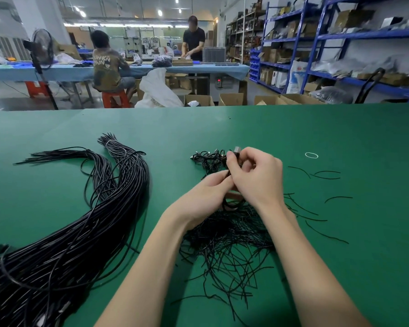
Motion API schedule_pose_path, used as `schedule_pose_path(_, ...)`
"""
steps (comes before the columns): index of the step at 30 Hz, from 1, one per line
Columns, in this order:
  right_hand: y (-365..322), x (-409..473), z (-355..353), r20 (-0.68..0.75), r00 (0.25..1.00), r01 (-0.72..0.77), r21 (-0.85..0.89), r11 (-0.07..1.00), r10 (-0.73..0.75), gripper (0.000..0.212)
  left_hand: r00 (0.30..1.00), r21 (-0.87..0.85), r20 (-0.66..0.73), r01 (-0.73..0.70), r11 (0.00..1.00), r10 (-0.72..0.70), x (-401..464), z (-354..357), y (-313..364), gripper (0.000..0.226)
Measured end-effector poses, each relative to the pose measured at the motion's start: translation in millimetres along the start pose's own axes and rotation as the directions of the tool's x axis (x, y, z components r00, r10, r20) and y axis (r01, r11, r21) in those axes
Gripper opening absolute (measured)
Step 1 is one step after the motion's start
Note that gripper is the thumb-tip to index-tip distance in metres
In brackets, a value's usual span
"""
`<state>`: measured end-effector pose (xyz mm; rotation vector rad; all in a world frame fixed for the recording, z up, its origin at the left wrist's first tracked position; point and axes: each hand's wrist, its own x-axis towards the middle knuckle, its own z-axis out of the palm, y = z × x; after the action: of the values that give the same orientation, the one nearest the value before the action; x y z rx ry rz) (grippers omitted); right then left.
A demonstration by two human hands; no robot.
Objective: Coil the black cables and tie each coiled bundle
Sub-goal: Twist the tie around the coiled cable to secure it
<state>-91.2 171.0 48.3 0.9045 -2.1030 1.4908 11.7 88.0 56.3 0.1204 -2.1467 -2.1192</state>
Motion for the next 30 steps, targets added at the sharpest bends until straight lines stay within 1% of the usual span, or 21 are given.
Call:
schedule_pose_path(2, 4.8, -4.2, -0.4, -0.027, 1.000, 0.000, 0.021, 1.000, 0.000, 0.044, 0.997, -0.071, 0.049, 0.070, 0.995, -0.066, -1.5, 5.6, -1.3, 0.026)
schedule_pose_path(4, 9.2, -4.5, -0.8, -0.024, 1.000, -0.011, 0.033, 0.999, 0.012, 0.043, 0.994, -0.050, 0.051, 0.102, 0.994, -0.099, -1.4, 8.9, -1.3, 0.026)
schedule_pose_path(6, 12.1, -1.9, -1.9, 0.020, 1.000, -0.023, 0.039, 0.999, 0.023, 0.043, 0.990, -0.041, 0.061, 0.129, 0.991, -0.127, -0.1, 10.0, -1.3, 0.029)
schedule_pose_path(8, 12.2, -0.4, -2.2, 0.067, 0.998, -0.020, 0.048, 0.999, 0.017, 0.044, 0.981, -0.088, 0.090, 0.179, 0.980, -0.171, 1.0, 9.0, -2.2, 0.032)
schedule_pose_path(10, 10.6, -0.6, -0.6, 0.070, 0.997, -0.016, 0.058, 0.998, 0.012, 0.047, 0.969, -0.148, 0.120, 0.231, 0.962, -0.215, 0.7, 6.2, -2.1, 0.030)
schedule_pose_path(13, 6.1, 0.0, 2.7, 0.059, 0.996, -0.068, 0.066, 0.995, 0.065, 0.053, 0.959, -0.242, 0.133, 0.276, 0.930, -0.250, 1.9, 5.5, -3.1, 0.028)
schedule_pose_path(15, 6.4, 5.4, 0.2, 0.107, 0.985, -0.137, 0.011, 0.991, 0.135, 0.054, 0.962, -0.315, 0.104, 0.272, 0.909, -0.252, 4.2, 8.1, -4.3, 0.030)
schedule_pose_path(16, 7.3, 8.3, -3.4, 0.175, 0.970, -0.173, -0.003, 0.985, 0.171, 0.052, 0.964, -0.340, 0.085, 0.264, 0.903, -0.250, 5.4, 9.5, -5.2, 0.032)
schedule_pose_path(18, 8.2, 11.8, -12.3, 0.378, 0.899, -0.265, 0.071, 0.962, 0.220, 0.044, 0.969, -0.339, 0.041, 0.242, 0.909, -0.243, 7.4, 9.1, -6.9, 0.037)
schedule_pose_path(19, 8.9, 12.7, -15.9, 0.463, 0.856, -0.313, 0.112, 0.943, 0.229, 0.036, 0.971, -0.325, 0.023, 0.233, 0.916, -0.239, 8.2, 8.3, -7.6, 0.039)
schedule_pose_path(20, 9.1, 13.2, -18.9, 0.513, 0.825, -0.356, 0.145, 0.923, 0.237, 0.027, 0.971, -0.316, 0.016, 0.230, 0.921, -0.237, 8.4, 7.5, -8.1, 0.041)
schedule_pose_path(22, 8.7, 13.5, -21.9, 0.531, 0.801, -0.440, 0.209, 0.873, 0.277, 0.015, 0.973, -0.321, 0.042, 0.230, 0.919, -0.228, 7.5, 7.4, -8.4, 0.040)
schedule_pose_path(25, 8.5, 14.5, -24.5, 0.507, 0.786, -0.536, 0.273, 0.799, 0.353, 0.024, 0.974, -0.347, 0.114, 0.226, 0.910, -0.198, 4.3, 7.8, -6.6, 0.036)
schedule_pose_path(28, 10.8, 14.5, -26.6, 0.537, 0.776, -0.557, 0.338, 0.759, 0.331, 0.027, 0.976, -0.354, 0.151, 0.203, 0.913, -0.159, 0.8, 5.6, -4.0, 0.033)
schedule_pose_path(30, 9.9, 14.0, -26.8, 0.574, 0.756, -0.555, 0.310, 0.772, 0.313, 0.026, 0.976, -0.330, 0.159, 0.194, 0.924, -0.148, -1.2, 4.8, -2.5, 0.030)
